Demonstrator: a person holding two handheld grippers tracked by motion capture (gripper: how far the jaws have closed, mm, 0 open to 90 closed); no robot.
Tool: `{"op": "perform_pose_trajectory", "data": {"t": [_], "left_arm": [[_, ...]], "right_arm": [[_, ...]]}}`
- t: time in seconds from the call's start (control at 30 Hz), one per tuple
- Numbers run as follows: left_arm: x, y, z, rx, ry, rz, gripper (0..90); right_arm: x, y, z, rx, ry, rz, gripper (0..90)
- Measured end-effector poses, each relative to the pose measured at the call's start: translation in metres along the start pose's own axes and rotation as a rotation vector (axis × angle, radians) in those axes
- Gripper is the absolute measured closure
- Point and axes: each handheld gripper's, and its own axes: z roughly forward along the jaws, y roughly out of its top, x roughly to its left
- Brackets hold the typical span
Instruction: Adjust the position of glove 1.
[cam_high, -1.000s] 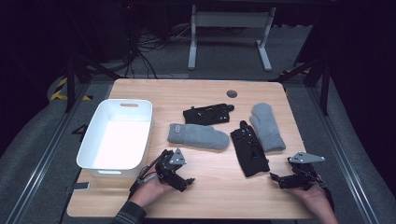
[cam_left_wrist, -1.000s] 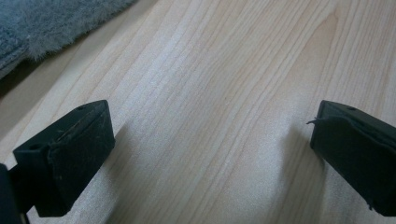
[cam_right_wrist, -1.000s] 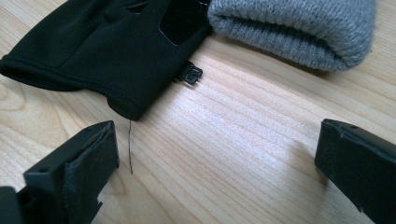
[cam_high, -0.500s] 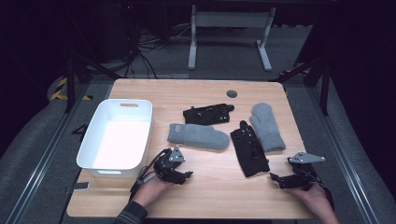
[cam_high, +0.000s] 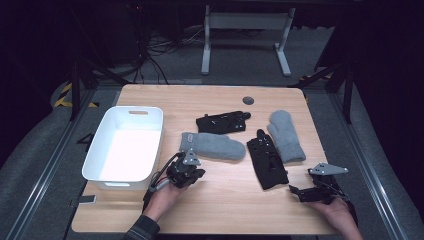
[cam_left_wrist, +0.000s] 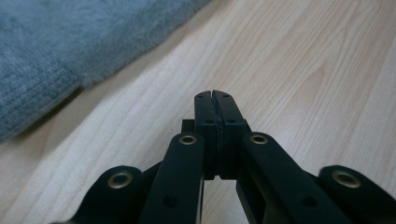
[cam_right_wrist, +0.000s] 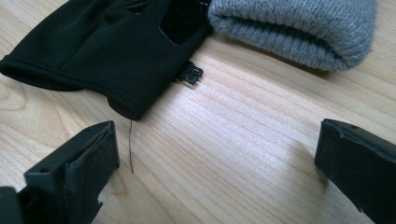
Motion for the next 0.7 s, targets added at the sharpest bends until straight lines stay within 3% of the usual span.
{"op": "perform_pose_trajectory", "data": {"t": [0.2, 0.43, 0.7], "left_arm": [[0.005, 0.013, -0.006, -0.027, 0.0, -0.003, 89.9], [0.013, 0.028, -0.002, -0.019, -0.011, -0.008, 89.9], [0.03, 0.049, 0.007, -0.014, 0.033, -0.021, 90.0]], "right_arm": [[0.0, 0.0, 0.0, 0.0, 0.0, 0.0, 0.2], [0.0, 0.0, 0.0, 0.0, 0.0, 0.0, 0.2], [0.0, 0.0, 0.0, 0.0, 0.001, -0.001, 0.2]]}}
